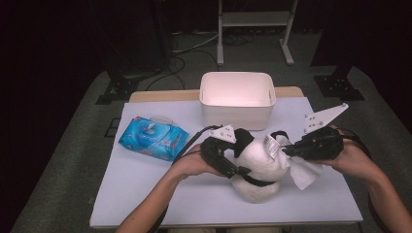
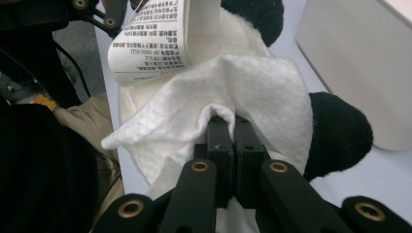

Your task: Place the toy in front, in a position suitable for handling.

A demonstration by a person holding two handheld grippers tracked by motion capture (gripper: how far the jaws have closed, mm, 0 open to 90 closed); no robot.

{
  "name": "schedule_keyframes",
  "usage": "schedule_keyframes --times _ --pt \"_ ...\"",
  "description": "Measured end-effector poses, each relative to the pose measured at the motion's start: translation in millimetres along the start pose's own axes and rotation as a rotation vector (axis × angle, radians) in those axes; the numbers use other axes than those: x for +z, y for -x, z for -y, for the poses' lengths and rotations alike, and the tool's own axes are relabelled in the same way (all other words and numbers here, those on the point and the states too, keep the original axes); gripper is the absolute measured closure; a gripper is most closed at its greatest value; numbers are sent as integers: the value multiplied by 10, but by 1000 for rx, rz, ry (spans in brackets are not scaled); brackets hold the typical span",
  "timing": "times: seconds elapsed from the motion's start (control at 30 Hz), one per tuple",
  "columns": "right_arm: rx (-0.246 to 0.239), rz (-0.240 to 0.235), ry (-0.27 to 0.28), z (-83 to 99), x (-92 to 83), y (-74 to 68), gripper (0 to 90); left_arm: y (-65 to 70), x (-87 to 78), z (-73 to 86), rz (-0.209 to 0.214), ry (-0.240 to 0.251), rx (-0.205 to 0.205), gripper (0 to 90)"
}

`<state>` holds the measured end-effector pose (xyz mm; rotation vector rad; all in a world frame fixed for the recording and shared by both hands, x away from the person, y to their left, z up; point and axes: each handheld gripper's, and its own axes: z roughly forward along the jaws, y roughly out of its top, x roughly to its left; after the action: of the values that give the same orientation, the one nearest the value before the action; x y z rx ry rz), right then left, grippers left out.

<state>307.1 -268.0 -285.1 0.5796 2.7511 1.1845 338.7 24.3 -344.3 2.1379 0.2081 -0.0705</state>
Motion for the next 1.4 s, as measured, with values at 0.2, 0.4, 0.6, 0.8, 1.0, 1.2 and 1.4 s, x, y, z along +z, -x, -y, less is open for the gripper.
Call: schedule_keyframes --times 0.2,0.4,0.6,0.8,1.0,1.2,1.4 --pt "-7 -8 47 -29 -11 1 878 -6 -152 -81 -20 36 10 247" --pt "3 -52 77 -15 107 20 878 43 -385 -197 -67 -7 74 277" --pt "15 -75 51 63 275 24 879 62 -301 -95 -73 -56 80 279" --pt "-31 -65 50 -150 160 -45 879 109 -177 -135 -47 -62 109 285" --pt "-74 -71 50 -326 177 -102 879 115 -107 -140 -43 -57 102 285" --pt "-41 -76 9 -203 270 -53 879 123 -15 -142 -44 -77 103 229" --pt "-8 -58 -9 -43 242 -13 878 130 28 -167 -39 -91 110 202"
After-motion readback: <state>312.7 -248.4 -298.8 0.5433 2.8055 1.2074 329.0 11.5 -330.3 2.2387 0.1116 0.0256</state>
